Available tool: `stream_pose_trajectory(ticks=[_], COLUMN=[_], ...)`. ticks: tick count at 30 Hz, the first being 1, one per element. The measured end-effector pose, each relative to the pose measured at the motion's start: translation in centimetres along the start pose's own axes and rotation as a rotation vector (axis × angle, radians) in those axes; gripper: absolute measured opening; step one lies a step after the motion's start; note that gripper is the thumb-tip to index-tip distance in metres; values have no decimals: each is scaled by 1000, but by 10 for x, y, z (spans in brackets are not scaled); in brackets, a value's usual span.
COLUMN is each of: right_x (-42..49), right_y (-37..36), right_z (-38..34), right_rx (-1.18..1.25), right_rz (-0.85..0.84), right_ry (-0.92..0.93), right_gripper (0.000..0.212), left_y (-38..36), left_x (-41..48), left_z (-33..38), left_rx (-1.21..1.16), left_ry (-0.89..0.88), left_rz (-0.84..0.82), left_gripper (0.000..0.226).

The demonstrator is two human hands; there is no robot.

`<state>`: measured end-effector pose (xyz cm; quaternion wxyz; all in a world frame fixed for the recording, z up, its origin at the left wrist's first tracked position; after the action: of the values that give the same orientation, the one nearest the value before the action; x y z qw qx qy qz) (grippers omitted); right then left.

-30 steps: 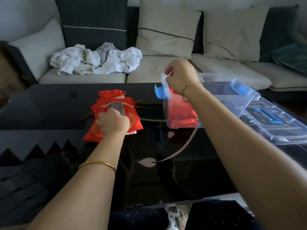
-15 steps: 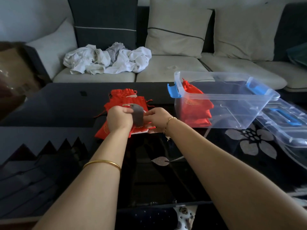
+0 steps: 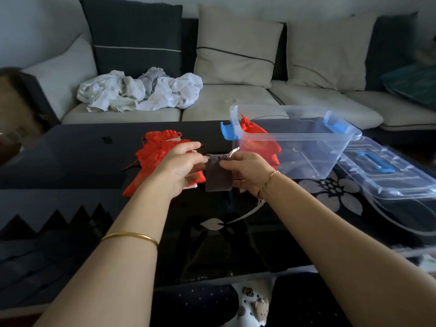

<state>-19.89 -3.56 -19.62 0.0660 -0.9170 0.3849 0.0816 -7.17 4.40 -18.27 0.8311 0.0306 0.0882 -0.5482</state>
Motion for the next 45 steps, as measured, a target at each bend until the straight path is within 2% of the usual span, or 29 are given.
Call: stream_pose_trajectory(ticks=[5,9,12,18,21,24,28,30,35,38,41,43,45], right_x=[-24,-32,-30,-27,-29,-29,-29,-30,-30,-30,-27,-24,-22], right_y=[27,37,40,40,42,43,45,45,50,55,55,52,47], right_z=[3,3,4,4,4,6,7,8,10,11,15,19,22], right_rx=[12,143,149,-17,-295,-391,-297,-243,-126,-3,27,-9,-62], right_rz=[81,105,189,316,350,347,369,373,381,444,504,507,480], right_ry=[13,24,44,107,140,132,96,73,19,-2,-36,-54,-61], right_gripper=[12,3,14,26,32,35,38,39,38,34,32,34,35], left_y=[-27,-34,-33,-24,-20,-17,-17,-17,-14,-10,-17,-25,-36], left_x=[-3,-2,-1,0,0,0,0,0,1,0,1,0,-5], left_z=[-2,-2,-3,-4,-6,-9,-9,-9,-5,-4,1,7,13], left_rx=[212,265,273,329,517,701,895,908,1004,950,809,430,-76], left_ry=[-96,-129,-134,-153,-232,-291,-326,-331,-323,-224,-205,-137,-95], left_rz=[-16,31,59,80,135,211,237,258,269,224,249,248,132], left_gripper=[20,17,16,24,30,26,17,15,22,25,20,14,19])
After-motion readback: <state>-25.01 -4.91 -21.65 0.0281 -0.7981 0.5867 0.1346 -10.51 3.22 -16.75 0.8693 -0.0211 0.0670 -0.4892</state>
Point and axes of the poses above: each hand's wrist, its own x-axis towards the middle knuckle, its own y-axis out of the back of the hand, z = x × y, the point moved 1 cm from there along x, towards the middle knuckle, and after that the axes turned 7 degrees about -z, right-handed, at the moved point
